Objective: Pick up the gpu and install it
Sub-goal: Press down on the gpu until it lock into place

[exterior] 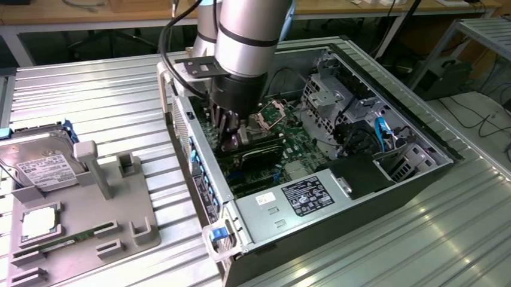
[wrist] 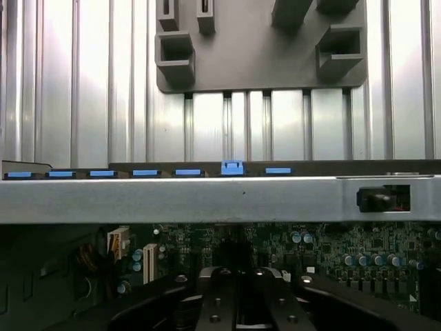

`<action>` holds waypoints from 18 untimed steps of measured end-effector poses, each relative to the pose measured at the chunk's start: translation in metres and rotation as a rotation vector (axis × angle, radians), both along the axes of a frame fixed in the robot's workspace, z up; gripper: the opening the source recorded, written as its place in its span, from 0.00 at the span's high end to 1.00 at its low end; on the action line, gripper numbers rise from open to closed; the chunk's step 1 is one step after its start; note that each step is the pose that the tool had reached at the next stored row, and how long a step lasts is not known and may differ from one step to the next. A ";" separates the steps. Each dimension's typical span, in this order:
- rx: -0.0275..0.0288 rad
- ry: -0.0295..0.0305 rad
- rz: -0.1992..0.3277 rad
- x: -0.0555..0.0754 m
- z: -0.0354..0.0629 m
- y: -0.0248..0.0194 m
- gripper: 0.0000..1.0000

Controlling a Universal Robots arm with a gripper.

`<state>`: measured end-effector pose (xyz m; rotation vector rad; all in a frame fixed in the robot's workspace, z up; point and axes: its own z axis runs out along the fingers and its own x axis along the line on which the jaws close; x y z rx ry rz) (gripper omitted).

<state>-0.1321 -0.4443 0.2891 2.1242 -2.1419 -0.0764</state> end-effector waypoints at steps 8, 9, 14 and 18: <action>0.0000 0.0394 0.000 0.000 0.0001 0.0018 0.89; 0.0000 0.0394 0.000 0.000 0.0000 0.0025 0.89; -0.0013 0.0399 0.000 -0.001 0.0001 0.0049 0.89; -0.0010 0.0412 0.000 -0.002 -0.0003 0.0050 0.89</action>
